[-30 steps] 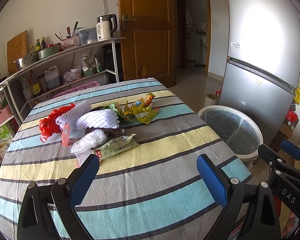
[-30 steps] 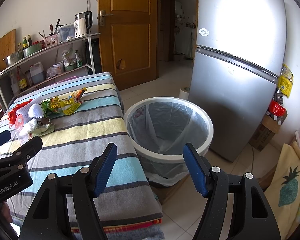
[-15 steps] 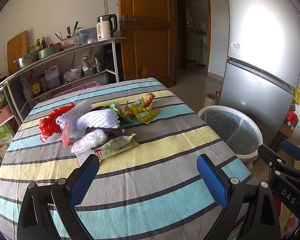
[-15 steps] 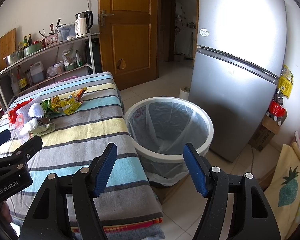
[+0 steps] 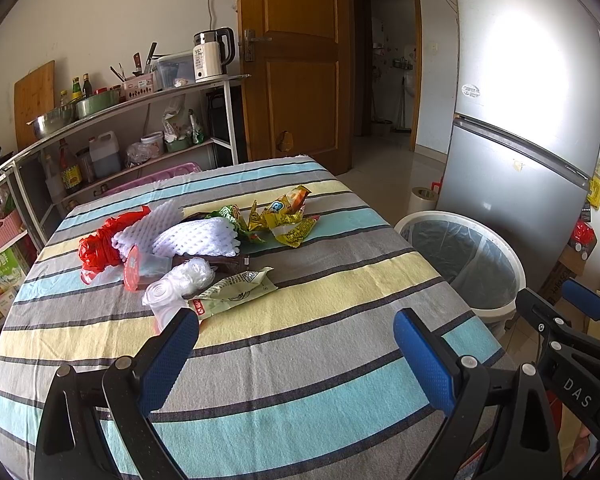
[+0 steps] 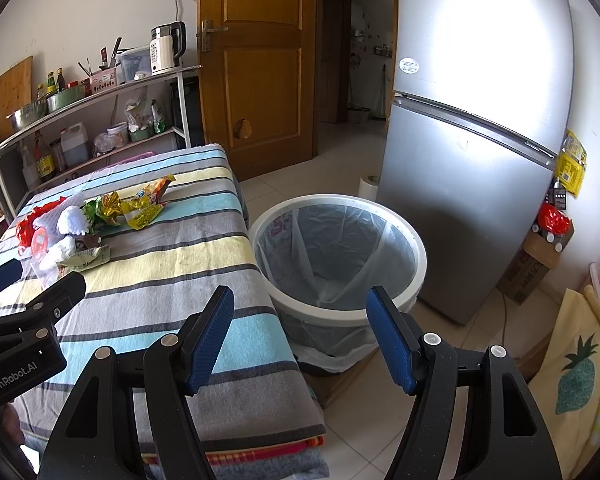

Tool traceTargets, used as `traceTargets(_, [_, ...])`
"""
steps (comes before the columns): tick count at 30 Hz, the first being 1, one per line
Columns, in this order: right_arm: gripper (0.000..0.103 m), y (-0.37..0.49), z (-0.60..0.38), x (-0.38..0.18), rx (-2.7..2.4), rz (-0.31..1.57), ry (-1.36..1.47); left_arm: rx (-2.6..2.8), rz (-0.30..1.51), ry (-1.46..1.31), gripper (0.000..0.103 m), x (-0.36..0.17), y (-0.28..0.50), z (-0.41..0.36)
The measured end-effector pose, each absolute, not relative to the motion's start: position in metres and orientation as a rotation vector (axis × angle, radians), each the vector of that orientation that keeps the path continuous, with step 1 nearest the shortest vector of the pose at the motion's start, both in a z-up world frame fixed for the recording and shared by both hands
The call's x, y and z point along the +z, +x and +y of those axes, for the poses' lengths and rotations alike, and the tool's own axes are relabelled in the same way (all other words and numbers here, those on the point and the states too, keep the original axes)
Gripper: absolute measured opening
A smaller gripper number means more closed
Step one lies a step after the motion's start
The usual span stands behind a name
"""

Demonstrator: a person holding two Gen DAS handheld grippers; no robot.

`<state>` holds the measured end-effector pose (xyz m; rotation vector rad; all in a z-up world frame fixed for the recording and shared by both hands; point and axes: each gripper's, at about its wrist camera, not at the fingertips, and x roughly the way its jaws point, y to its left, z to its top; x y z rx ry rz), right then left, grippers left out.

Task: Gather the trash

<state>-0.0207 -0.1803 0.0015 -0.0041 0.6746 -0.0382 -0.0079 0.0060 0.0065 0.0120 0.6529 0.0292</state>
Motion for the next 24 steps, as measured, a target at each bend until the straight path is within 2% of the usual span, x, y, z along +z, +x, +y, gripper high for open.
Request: traceTargets(24, [0.069, -0.016, -0.176, 0.005, -0.009, 0.666, -0.002, 0.070, 0.644, 0.015, 0.099, 0.012, -0.013, 0.026])
